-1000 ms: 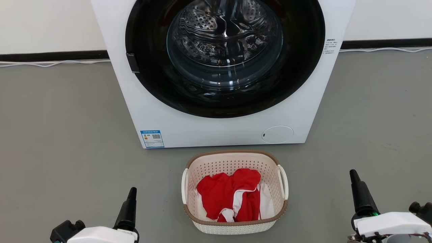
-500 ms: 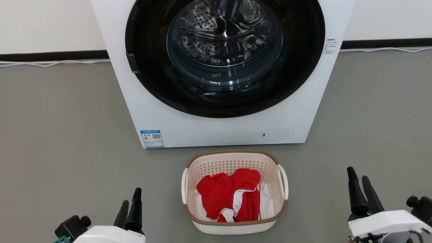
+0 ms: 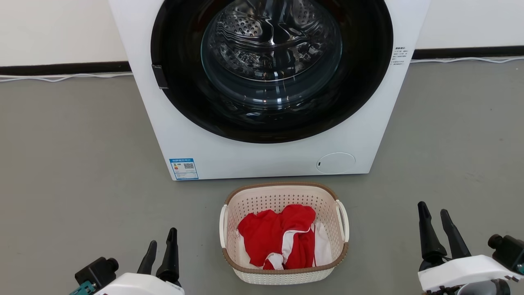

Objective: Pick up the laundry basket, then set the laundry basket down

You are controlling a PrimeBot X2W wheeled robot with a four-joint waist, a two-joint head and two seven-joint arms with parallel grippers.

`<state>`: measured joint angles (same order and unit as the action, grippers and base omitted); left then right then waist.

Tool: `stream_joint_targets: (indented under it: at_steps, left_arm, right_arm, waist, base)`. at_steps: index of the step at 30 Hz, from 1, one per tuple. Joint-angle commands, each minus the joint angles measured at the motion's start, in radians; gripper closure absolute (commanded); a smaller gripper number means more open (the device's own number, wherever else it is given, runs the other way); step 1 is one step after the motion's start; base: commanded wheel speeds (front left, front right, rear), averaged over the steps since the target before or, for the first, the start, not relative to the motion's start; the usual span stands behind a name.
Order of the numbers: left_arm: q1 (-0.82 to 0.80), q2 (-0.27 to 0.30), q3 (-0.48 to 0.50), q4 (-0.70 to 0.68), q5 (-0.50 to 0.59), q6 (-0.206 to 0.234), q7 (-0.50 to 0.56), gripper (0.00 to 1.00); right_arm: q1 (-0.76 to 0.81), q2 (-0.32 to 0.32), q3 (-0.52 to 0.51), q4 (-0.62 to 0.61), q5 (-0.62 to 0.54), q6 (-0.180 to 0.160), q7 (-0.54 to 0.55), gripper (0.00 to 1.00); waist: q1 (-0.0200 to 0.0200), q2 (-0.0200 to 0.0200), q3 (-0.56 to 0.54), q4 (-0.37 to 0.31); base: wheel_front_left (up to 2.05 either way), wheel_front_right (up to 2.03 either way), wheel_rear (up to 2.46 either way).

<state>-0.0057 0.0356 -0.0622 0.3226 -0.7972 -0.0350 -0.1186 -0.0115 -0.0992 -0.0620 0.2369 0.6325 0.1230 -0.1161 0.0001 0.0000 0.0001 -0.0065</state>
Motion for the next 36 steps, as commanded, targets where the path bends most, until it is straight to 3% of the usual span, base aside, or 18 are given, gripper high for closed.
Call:
stream_joint_targets:
  at_steps: [1, 36]
  left_arm:
    - [-0.048, 0.009, 0.013, -0.025, 0.036, 0.009, -0.016, 0.0]
    - [-0.053, 0.013, -0.035, -0.016, 0.441, 0.064, -0.119, 0.0]
  right_arm:
    - [-0.022, -0.017, 0.017, -0.033, -0.041, 0.005, -0.019, 0.0]
    - [-0.022, -0.031, 0.034, 0.008, -0.445, 0.007, -0.121, 0.0]
  waist:
    - [-0.0001, 0.0, 0.0, -0.001]
    - [-0.0001, 0.0, 0.007, -0.003]
  base:
    - [0.0, 0.0, 0.0]
    - [0.0, 0.0, 0.0]
